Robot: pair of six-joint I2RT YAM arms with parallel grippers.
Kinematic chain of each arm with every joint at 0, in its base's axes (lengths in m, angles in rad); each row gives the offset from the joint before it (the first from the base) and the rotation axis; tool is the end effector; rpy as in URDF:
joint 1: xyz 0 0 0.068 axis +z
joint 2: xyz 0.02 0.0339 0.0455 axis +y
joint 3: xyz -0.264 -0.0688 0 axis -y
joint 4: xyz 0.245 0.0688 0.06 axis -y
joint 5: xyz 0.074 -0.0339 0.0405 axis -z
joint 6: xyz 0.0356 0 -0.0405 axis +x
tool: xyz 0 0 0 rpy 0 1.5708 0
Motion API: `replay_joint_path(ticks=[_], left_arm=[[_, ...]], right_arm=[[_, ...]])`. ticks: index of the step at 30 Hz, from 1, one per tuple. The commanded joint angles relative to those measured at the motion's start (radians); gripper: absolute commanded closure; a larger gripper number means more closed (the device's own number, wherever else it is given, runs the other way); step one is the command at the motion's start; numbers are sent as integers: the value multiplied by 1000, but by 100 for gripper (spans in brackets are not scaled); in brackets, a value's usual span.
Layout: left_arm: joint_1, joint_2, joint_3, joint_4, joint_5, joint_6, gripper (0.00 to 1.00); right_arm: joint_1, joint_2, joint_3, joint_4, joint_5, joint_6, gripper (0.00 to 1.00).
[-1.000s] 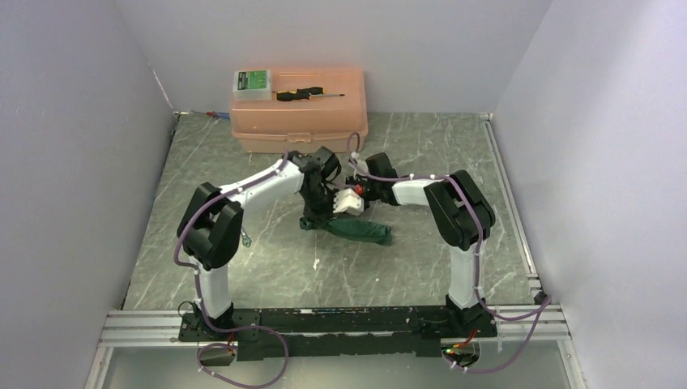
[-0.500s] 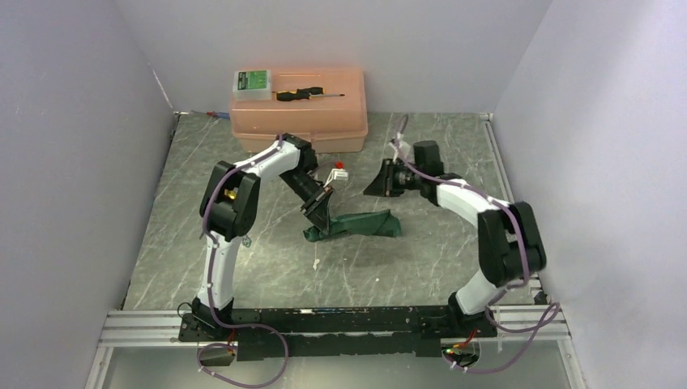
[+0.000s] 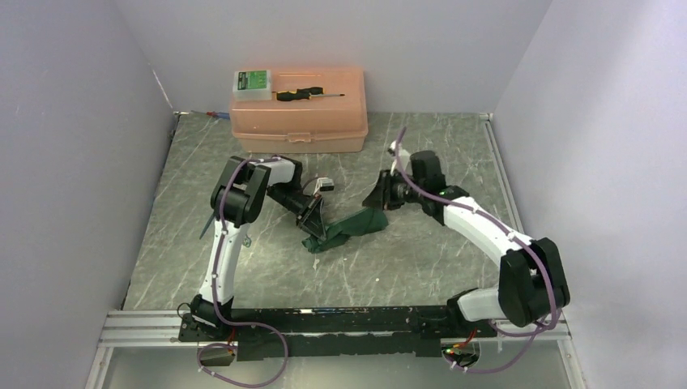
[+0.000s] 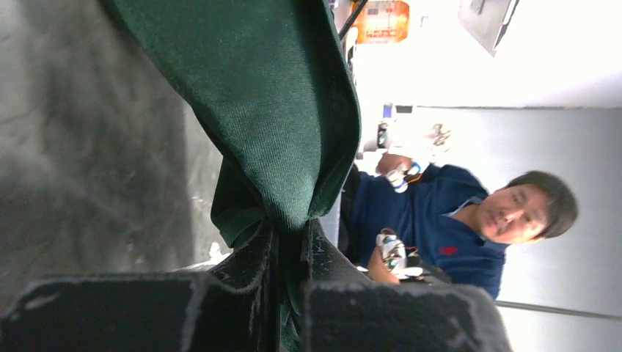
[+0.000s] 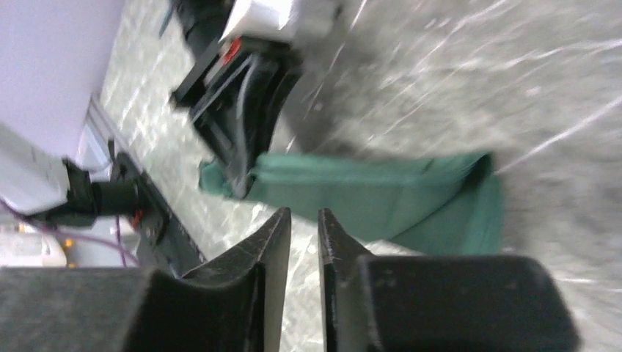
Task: Fold the napkin into a case and place the utensils inside
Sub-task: Turn over the rectangle-folded napkin at the center of the board.
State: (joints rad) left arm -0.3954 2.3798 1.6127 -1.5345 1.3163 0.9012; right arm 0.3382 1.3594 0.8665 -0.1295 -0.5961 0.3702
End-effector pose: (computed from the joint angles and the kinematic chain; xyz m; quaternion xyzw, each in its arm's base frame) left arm 0.3316 -0.1757 0.1071 -0.2720 -0.7210 0.6238 0.1308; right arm 0.2697 0.1160 0.2482 -0.1205 0.8525 0.3964 0.3188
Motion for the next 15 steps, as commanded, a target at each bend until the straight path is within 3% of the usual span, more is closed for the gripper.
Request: replay_joint_path(ticks=[1,5,9,12,15], left_arm=[[40,17,-7,-153,100,32,97],[77,28,-10,-151,174,7,97],[79,42,-54,-151,139,48,97],[79,68,-64,-149,114,39,97],[78,68,-73,-147,103,47,97]], right_arm=[[84,-73,-92,-47,71,35,73],[108,-179,-209,-8,50,154,70],[156,-131,-253,72,74,207,72],[164,-65,-185,173,78,223,74],[206,102,-15,206,78,194,76]])
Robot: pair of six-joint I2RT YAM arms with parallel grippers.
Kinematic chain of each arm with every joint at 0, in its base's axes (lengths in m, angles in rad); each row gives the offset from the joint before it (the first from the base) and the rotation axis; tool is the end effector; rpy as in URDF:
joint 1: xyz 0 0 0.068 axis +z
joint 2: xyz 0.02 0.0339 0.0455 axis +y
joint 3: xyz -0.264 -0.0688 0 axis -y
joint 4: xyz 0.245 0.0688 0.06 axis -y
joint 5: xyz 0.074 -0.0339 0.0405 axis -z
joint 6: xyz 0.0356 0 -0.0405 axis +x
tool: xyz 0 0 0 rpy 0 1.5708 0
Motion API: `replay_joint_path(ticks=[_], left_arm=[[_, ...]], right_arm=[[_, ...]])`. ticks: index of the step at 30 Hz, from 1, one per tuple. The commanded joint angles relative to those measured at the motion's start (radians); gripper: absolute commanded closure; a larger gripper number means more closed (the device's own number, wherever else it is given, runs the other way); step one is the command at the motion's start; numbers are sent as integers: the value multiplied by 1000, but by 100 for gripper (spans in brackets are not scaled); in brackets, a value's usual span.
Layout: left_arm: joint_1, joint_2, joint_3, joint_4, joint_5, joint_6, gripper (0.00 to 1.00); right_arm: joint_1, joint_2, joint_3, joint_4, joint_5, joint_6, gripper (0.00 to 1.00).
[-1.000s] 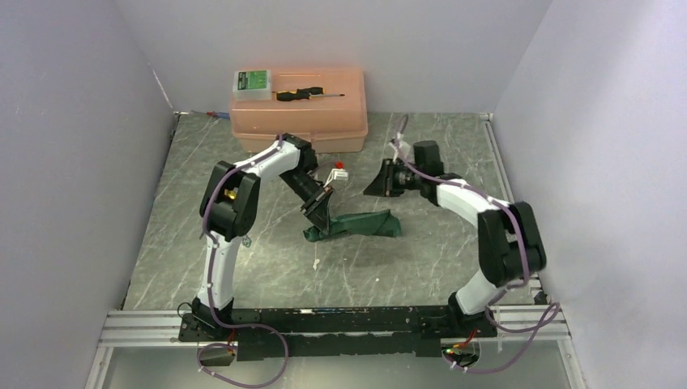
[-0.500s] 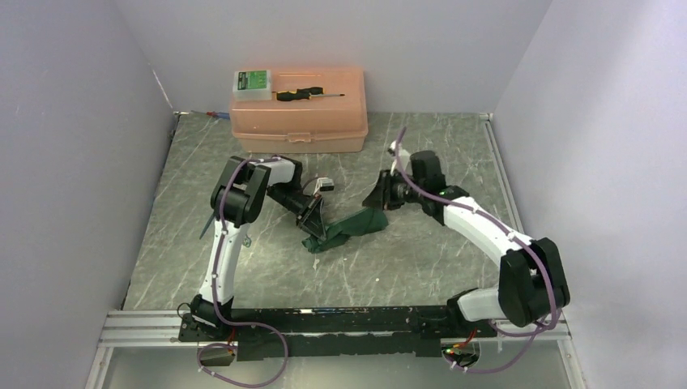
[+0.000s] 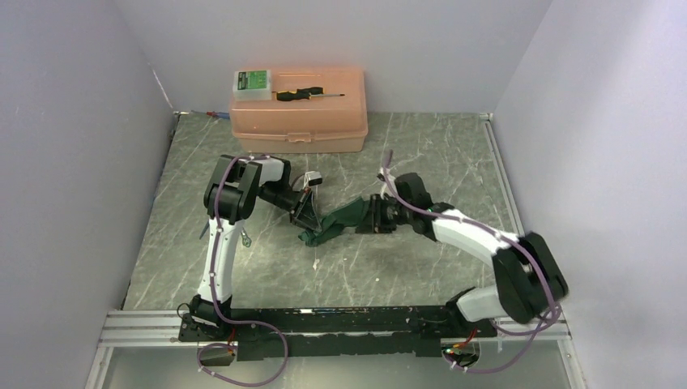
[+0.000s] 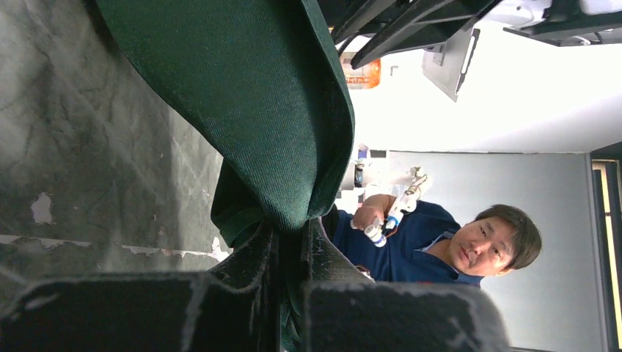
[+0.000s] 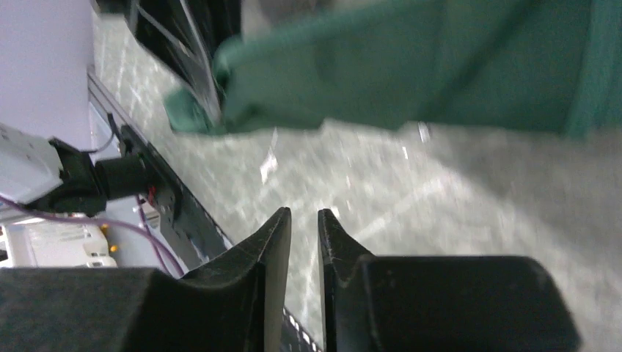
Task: Fold the napkin into a case and place the utensils inside
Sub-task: Turn over the rectangle-folded napkin at the center of the board.
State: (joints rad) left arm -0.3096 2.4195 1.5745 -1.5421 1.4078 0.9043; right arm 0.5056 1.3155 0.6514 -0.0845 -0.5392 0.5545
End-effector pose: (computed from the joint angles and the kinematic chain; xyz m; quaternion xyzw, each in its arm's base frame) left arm 0.3393 -0.1454 0.0899 -0.1881 -0.7212 0.6566 0.1153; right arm 0.2185 0.1418 0.1940 -0.0848 0.8859 0.4054 0.2089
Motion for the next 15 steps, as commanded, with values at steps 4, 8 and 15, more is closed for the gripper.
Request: replay_joint_path(ticks=[4,8,15], left_arm=[[-10,46,-28,-138,-22,35,97],[-8,28,-64,4,-117,-152,97],[-8,-70,-162,332,-300,-500,97]], right_arm=[[64,329,281,286,19,32,87],[66,427,275,385,49,57,90],[64,552,238,494,93,76,92]])
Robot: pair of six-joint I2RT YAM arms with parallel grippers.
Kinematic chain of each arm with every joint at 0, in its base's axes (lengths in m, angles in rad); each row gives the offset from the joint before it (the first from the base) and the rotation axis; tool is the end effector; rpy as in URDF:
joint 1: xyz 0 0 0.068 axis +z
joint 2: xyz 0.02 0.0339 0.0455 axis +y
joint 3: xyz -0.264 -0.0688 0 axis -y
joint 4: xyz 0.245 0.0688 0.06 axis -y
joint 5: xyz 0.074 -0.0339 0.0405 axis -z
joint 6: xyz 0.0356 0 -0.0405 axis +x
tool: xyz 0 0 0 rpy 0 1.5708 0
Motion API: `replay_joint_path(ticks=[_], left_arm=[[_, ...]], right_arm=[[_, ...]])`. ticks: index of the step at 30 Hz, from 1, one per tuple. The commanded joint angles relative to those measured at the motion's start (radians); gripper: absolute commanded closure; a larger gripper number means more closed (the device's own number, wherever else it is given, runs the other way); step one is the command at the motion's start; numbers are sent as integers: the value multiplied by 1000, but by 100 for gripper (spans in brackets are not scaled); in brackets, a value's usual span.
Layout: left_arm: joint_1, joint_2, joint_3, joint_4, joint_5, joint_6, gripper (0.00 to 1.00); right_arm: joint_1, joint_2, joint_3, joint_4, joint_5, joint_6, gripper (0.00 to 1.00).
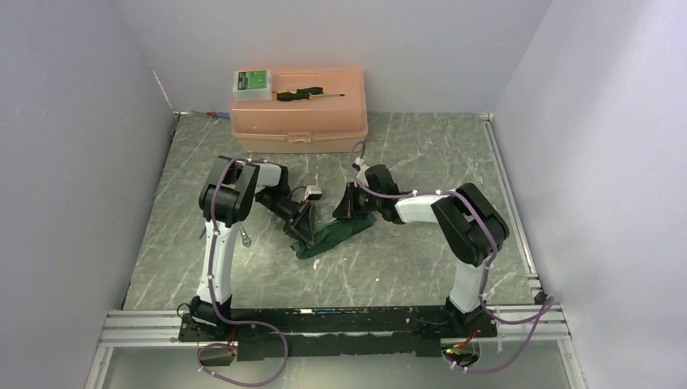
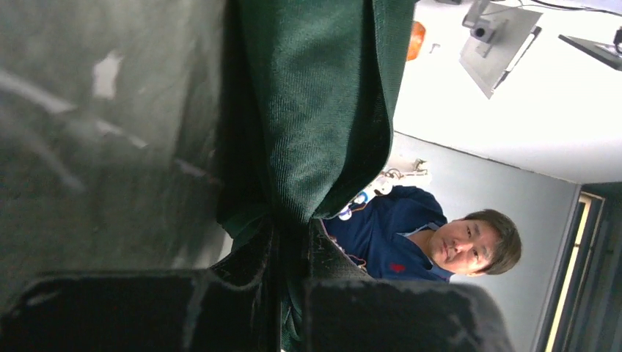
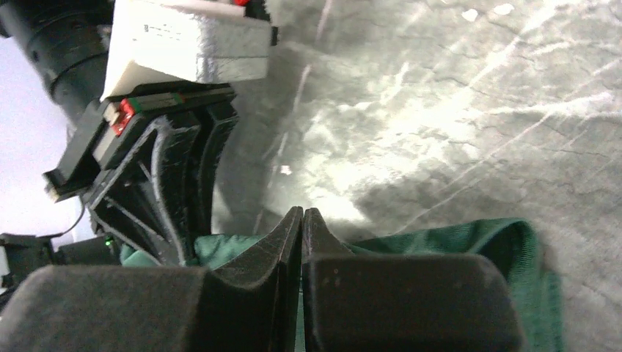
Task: Fold the napkin into a case and place the utensils inside
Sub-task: Turn over the rectangle-folded napkin at the center of the board.
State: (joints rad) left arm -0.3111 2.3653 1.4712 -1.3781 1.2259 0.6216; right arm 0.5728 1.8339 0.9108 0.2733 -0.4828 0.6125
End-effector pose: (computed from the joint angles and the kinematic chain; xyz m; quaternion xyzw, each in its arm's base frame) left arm 0.3258 -0.1400 0.0793 -0.1689 -0.7750 0.5772 0.1941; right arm 0.3006 0.2135 0.1454 -0.0890 0.8718 0.4187 0.2383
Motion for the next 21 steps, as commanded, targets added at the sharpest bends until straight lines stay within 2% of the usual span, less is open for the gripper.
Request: replay_joint_path(ticks=[1,5,9,13,16,21], left_arm=[[-6,-19,-64,181,-133,-244,97],[-6,-13,-86,217,-176,-301,97],[-5,32,-76,199,-172,-303,97],[-4,40,-70,207,-172,-303,97],[-3,50,-62,195,-168,-296,97],[-4,59,-63,200,-181,-297,97]], right_arm=[[-3,50,-27,149,43,17,92],[-20,39,-93,257,73,27,87],[-61,-111,-138,289,44,-14,74],[-65,-251,-188,303,31,-69,69],[-59,-286,-261,412,-50,-20,77],[7,-142,-306,590,-163,66,98]])
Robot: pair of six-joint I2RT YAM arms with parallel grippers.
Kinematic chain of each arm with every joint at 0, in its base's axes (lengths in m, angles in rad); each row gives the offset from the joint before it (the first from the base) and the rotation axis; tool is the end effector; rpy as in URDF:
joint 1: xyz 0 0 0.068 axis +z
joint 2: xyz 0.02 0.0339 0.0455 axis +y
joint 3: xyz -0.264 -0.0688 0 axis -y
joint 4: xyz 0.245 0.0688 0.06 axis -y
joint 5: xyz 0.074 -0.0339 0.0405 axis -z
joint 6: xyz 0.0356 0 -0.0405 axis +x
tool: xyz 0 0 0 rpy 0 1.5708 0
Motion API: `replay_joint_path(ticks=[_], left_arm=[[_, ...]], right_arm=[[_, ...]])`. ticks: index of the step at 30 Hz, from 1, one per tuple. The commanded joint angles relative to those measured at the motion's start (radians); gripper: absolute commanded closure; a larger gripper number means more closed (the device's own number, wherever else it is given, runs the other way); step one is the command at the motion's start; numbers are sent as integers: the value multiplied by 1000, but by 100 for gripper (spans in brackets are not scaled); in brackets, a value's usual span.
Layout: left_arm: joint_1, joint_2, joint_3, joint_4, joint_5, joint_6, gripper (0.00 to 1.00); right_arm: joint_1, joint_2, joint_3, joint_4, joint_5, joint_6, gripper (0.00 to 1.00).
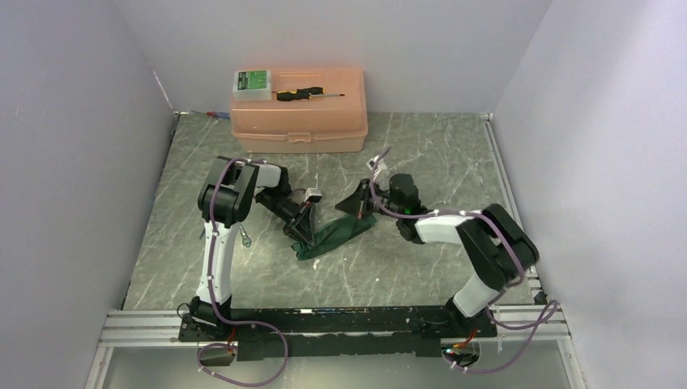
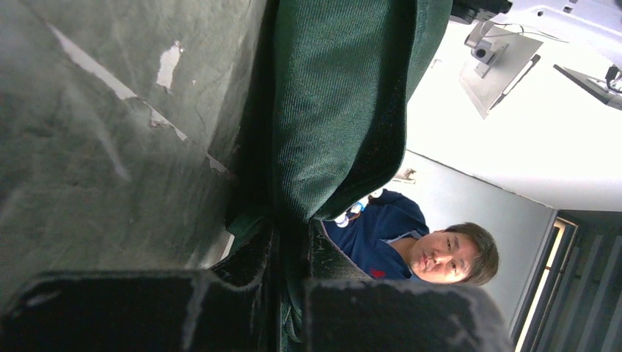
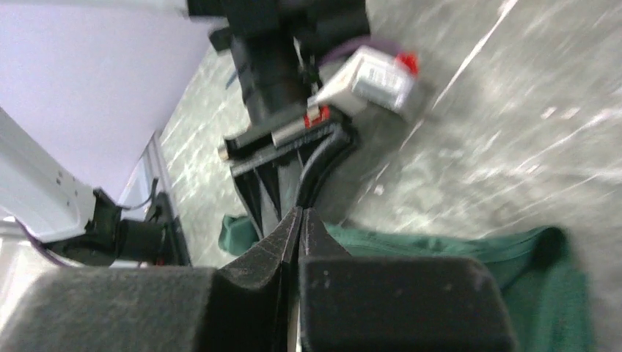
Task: Fold the napkin into a case and place the utensils inside
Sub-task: Turn over the rectangle-folded napkin at the center of the board.
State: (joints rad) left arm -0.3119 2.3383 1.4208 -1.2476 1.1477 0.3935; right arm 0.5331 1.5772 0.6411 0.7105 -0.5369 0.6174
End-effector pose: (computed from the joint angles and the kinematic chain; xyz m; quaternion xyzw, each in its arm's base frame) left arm 0.3234 -0.1384 0.0720 -0.1282 -0.8085 0.5287 0.2245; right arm 0.2639 0.1769 0.1924 -0.1333 0.7605 0.5009 0.3912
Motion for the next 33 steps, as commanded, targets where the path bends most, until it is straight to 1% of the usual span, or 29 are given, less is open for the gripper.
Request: replay_joint_path(ticks=[1,4,8,9,10,11,12,15,16,17,18,19,22,26,28,33], left_arm=[[-3,86,-12,75,-105,-72,97],[-4,78,-17,96,-127,-95,97],[-3,73,-20,112,-147,-107,97],[-4,72,-17,116,-158,-114,94],[-4,70,-12,120,-178,-119,88],[-4,61,-9,128,-204,-129,80],[-4,47,-5,136,-234,-135,74],[-4,-16,12,149,-321,-141,62],[-4,-38,22,146,-348,-136,52],[-5,-57,36,137,-380,-131,37],[-6,-73,56,122,-411,-120,12],[-6,-92,77,106,-459,-109,6],[-6,-163,127,84,-568,-69,6],[-18,-249,161,70,-636,-14,6],[-41,-305,134,101,-678,2,7],[-123,-402,46,207,-796,11,6]], right_arm=[[55,152,-35,191,-118,82,100],[54,249,-31,285,-123,132,100],[56,328,2,276,-110,135,100],[57,347,13,249,-101,123,100],[57,361,18,227,-83,113,100],[57,373,19,209,-63,102,100],[58,382,21,177,-39,86,100],[67,394,35,45,49,17,100],[69,397,40,10,73,-2,100],[72,400,49,-32,101,-19,100],[77,399,54,-58,128,-31,100],[80,396,59,-89,162,-37,100],[98,385,68,-132,226,-47,100],[120,366,67,-140,286,-39,100],[131,358,75,-156,303,-37,100],[161,316,81,-191,364,-27,100]])
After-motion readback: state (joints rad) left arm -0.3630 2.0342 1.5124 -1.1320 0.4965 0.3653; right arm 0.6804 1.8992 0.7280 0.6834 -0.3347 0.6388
